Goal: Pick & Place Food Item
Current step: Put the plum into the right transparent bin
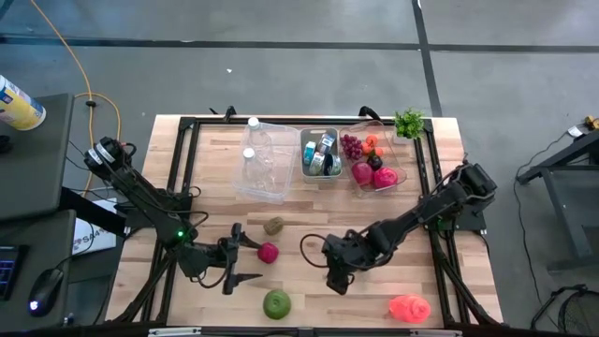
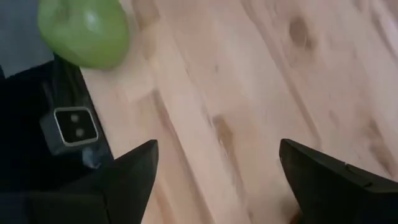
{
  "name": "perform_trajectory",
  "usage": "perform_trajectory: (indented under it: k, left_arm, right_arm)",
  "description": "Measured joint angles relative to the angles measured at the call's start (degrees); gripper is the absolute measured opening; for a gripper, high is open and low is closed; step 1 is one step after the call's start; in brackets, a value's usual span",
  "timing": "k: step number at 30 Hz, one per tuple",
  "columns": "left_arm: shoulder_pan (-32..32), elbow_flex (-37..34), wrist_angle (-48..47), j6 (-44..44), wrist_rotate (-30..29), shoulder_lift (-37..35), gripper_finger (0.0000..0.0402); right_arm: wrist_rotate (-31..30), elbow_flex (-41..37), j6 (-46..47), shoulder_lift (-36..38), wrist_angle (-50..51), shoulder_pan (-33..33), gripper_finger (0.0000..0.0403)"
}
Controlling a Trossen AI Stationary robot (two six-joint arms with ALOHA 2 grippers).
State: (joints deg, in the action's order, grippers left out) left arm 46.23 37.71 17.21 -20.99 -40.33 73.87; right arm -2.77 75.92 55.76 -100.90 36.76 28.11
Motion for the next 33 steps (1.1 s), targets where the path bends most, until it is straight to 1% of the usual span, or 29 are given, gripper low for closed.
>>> perform_trajectory:
  k: [2,7,11,14,22,25,33]
  left_arm:
    - [-0.35,0.00,0.00,0.00,-0.01,0.00,0.0344]
    - [-0.43,0.00,0.00,0.00,0.02,0.00,0.0344]
    - [-0.43,0.00,0.00,0.00,0.02,0.00,0.0344]
    - [-0.43,0.00,0.00,0.00,0.02,0.00,0.0344]
    - [-0.41,0.00,0.04,0.00,0.02,0.00,0.0344]
    - [-0.41,0.00,0.04,0.00,0.02,0.00,0.0344]
    - [-0.41,0.00,0.02,0.00,0.02,0.00,0.0344]
  right_arm:
    - [0.35,0.00,1.94,0.00,1.73,0.85,0.0317]
    - [-0.07,0.00,7.91,0.00,9.97,2.54,0.0305]
    - [-1.94,0.00,13.04,0.00,16.81,2.69,0.0296]
    - [-3.31,0.00,13.67,-0.02,20.01,2.99,0.0292]
    - [-2.41,0.00,13.68,-1.28,19.55,3.42,0.0290]
    - [-3.31,0.00,13.69,-1.84,19.84,4.00,0.0290]
    - [-3.14,0.00,13.69,-5.21,21.07,5.76,0.0290]
